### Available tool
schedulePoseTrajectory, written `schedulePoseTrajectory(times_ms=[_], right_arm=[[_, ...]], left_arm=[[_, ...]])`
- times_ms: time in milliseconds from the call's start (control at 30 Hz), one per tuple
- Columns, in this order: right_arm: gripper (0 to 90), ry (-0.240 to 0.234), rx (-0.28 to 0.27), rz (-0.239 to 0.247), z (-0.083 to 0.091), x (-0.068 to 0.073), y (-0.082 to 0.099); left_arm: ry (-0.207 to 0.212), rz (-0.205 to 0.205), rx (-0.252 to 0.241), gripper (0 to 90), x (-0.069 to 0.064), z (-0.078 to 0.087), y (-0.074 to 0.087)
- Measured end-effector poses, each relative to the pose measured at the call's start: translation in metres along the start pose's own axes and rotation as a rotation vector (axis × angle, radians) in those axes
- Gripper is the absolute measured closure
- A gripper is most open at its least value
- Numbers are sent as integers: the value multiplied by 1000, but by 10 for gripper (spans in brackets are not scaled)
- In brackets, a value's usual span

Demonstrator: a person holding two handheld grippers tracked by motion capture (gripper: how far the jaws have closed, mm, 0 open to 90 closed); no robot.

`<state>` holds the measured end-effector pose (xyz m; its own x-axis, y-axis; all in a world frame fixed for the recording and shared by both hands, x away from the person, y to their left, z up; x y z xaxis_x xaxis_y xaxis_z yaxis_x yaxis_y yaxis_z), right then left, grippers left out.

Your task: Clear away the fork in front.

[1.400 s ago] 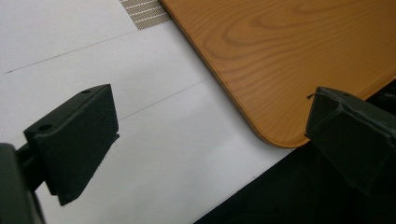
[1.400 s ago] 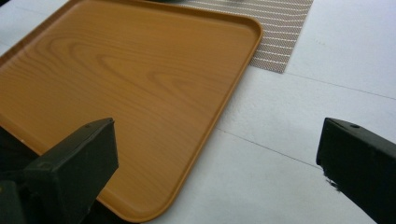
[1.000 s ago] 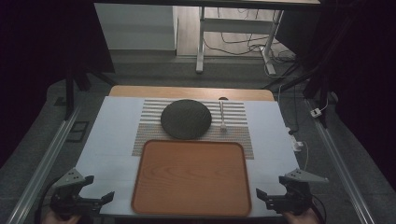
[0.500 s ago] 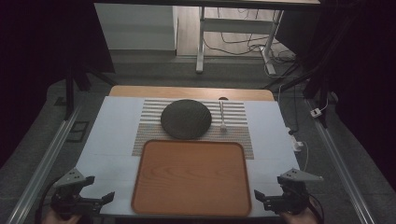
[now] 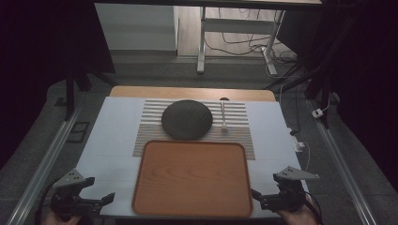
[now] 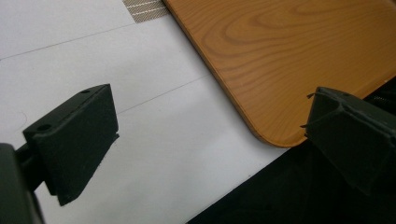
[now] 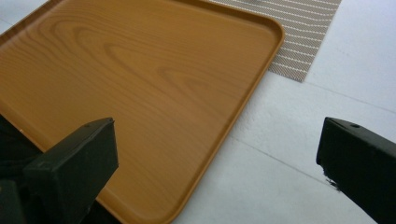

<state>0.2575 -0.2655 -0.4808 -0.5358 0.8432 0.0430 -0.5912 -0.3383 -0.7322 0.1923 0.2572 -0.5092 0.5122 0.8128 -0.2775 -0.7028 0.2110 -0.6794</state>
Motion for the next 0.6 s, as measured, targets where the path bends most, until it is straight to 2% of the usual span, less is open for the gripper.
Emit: schedulePoseTrajectory(times_ms=[233,433,600], right_arm=[[0,-15,9,57,-9,2,-9],[0,-28,28,38,-20,-2,-19],[0,-17,49,57,-31,-3,-27]], left_arm=[[0,3,-2,26,0,1,0],[4,4,-6,26,0,1,1],[5,2,-8,26,0,1,1]])
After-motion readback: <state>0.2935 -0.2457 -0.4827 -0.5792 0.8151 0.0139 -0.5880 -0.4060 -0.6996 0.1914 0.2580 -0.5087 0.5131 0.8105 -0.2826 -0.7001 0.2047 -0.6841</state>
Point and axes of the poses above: each handheld gripper's, and its own axes: z roughly backward along the jaws, y roughly out of its underside, x roughly to its left, the point moved 5 cm from there along -z, roughly forward along the jaws, and after that the axes turned 4 degrees about y, right-handed, at the moved point
